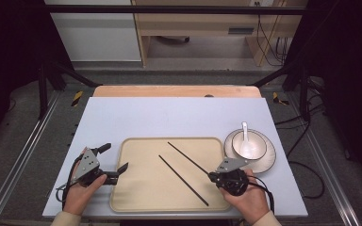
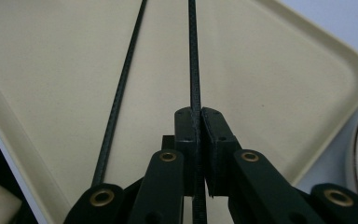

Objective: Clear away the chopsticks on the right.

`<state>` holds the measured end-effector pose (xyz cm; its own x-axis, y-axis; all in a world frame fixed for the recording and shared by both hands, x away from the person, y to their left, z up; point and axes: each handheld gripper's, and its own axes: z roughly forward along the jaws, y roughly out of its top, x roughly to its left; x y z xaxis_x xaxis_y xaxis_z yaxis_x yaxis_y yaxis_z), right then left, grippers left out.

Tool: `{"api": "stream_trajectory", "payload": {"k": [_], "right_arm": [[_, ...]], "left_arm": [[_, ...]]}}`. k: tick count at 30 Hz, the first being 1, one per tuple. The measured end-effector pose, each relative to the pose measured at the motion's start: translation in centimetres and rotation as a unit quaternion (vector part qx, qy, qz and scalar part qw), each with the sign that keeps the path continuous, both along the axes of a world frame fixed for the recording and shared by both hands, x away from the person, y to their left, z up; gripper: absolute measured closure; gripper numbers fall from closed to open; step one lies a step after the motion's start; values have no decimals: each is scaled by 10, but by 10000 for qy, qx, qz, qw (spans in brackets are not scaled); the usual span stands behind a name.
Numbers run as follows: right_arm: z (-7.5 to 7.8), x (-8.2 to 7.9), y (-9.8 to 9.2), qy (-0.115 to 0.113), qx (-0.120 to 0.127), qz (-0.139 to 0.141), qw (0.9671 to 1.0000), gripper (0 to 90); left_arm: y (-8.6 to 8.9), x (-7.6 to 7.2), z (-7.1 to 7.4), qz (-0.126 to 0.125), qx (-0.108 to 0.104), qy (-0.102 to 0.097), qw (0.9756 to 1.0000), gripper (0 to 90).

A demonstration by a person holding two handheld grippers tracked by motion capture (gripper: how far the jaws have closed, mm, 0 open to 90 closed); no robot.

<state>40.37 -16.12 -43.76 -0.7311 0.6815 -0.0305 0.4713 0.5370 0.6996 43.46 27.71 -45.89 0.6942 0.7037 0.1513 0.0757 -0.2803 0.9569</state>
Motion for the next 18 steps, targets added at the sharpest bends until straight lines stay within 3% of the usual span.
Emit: {"api": "stream_trajectory", "payload": {"k": [7, 18], "right_arm": [[-9, -4, 16, 214, -101, 108, 9997, 854], [-16, -6, 21, 392, -182, 134, 9990, 854]], "left_arm": [[0, 0, 0, -4, 2, 2, 10000, 49], [0, 0, 0, -13, -19, -5, 10000, 49]]}}
